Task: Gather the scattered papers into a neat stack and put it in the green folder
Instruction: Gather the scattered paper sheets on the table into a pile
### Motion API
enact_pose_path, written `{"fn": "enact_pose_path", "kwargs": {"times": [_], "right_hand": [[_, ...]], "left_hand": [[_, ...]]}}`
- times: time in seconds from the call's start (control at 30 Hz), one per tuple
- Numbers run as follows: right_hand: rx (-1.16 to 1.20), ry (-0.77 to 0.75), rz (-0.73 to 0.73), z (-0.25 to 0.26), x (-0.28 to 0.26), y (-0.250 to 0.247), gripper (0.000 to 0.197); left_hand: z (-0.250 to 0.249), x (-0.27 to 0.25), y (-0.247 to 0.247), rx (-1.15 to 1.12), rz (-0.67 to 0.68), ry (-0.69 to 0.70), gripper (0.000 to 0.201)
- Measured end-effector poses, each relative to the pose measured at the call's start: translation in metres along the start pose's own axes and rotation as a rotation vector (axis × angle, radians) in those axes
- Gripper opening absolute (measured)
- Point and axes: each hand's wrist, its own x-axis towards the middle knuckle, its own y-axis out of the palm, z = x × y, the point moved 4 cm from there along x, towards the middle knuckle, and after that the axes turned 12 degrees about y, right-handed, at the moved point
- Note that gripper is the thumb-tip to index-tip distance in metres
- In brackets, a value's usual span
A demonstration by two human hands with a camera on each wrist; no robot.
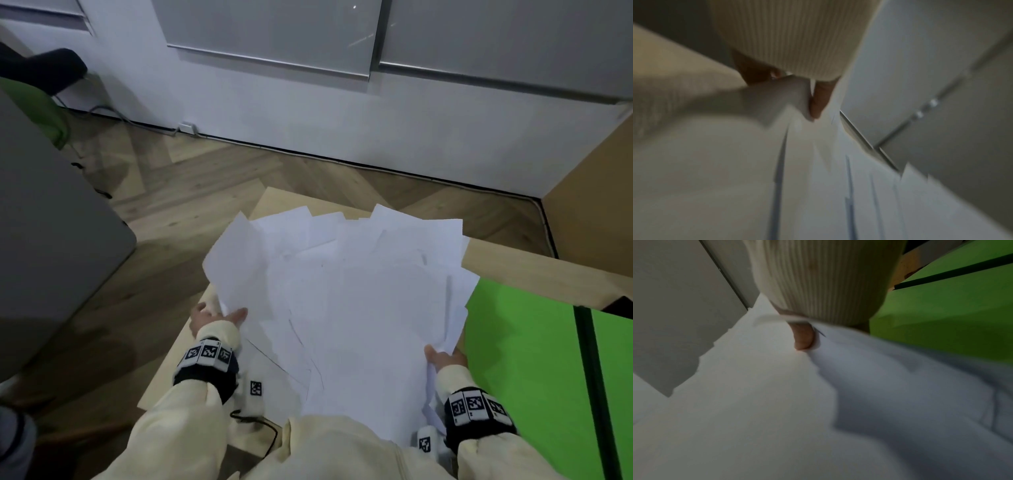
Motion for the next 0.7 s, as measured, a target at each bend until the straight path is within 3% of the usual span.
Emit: {"fn": "enact_pose_path", "kwargs": {"times": [0.1,0.17,0.27,0.37,0.47,0.57,0.7], "right_hand": [[-0.022,0.044,0.026,-0.006,0.006,0.003,0.058],[-0.023,0.068,0.101,-0.01,0.006,0.008,0.055],[0.024,0.122,0.109,-0.008,0.005,0.01,0.073],[0.077,0.127,0.131,-0.006,0.001,0.015,0.086],[0.07,0.123,0.12,-0.007,0.001,0.019,0.084],[0.041,0.048,0.08,-0.004,0.007,0.02,0.079],[0.033,-0.011,0.057,-0.005,0.017,0.013,0.074]], "left_hand": [[0.018,-0.015,-0.008,-0.098,-0.089,-0.213,0.119],[0.027,-0.022,-0.004,-0.119,-0.052,-0.293,0.11],[0.028,-0.032,0.006,-0.108,-0.05,-0.352,0.1],[0.018,-0.032,0.019,-0.136,-0.031,-0.273,0.097],[0.019,-0.021,0.035,-0.128,0.061,-0.17,0.09],[0.018,-0.009,0.044,0.001,0.097,-0.096,0.09],[0.003,-0.007,0.034,0.212,0.191,-0.018,0.067]]}}
